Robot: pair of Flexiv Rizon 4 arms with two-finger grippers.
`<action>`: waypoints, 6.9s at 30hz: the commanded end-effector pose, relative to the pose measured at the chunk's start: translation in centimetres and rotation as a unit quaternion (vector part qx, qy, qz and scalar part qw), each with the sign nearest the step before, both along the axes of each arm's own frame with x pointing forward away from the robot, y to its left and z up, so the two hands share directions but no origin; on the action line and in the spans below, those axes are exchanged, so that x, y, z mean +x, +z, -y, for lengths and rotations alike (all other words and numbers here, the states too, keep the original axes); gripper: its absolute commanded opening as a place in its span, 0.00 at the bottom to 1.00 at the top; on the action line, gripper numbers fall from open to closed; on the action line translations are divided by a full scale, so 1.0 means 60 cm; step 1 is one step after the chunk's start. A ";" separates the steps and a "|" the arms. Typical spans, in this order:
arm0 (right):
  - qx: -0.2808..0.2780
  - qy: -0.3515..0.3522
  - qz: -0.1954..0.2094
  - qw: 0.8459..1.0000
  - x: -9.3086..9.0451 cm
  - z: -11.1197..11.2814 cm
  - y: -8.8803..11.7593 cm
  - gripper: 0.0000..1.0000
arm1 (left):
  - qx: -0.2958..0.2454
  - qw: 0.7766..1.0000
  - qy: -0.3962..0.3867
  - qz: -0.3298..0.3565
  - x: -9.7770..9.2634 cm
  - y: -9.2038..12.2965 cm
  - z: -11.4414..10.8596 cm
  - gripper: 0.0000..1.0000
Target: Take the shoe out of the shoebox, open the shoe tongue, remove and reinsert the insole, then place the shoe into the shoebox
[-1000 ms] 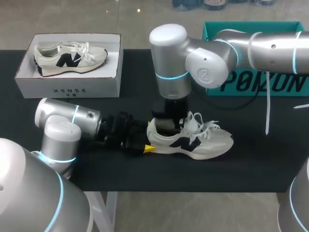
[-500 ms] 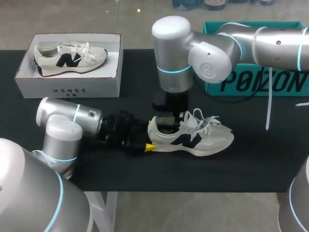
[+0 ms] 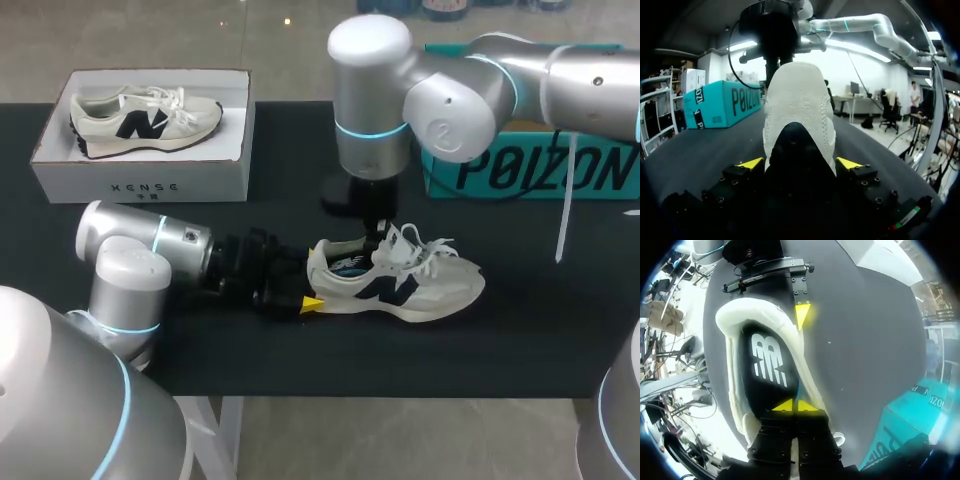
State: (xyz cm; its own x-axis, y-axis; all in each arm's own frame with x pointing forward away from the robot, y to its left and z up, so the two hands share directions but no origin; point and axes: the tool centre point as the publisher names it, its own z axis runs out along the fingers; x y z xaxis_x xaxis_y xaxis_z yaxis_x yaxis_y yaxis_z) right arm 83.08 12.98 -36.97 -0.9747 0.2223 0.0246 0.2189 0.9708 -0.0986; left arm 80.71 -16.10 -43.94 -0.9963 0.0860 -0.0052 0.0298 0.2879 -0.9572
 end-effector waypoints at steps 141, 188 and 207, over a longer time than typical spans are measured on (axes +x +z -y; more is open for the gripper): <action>0.235 -0.027 0.023 0.971 0.053 -0.060 0.148 0.00 | 0.001 1.000 0.000 0.000 -0.001 -0.008 0.003 0.00; 0.267 -0.045 0.098 0.958 0.093 -0.014 0.322 0.00 | 0.001 1.000 0.000 0.000 -0.001 -0.008 0.003 0.00; 0.356 -0.039 0.049 0.933 -0.034 0.012 0.491 0.00 | 0.001 1.000 0.000 0.000 -0.001 -0.008 0.003 0.00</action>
State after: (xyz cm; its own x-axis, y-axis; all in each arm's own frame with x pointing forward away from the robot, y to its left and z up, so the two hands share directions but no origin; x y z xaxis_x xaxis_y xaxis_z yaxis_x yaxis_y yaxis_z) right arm 82.52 13.17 -8.88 -0.9621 0.2465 0.1162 0.2671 0.7677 0.5826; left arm 80.70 -16.18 -43.97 -0.9962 0.0865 -0.0053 0.0301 0.2879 -0.9572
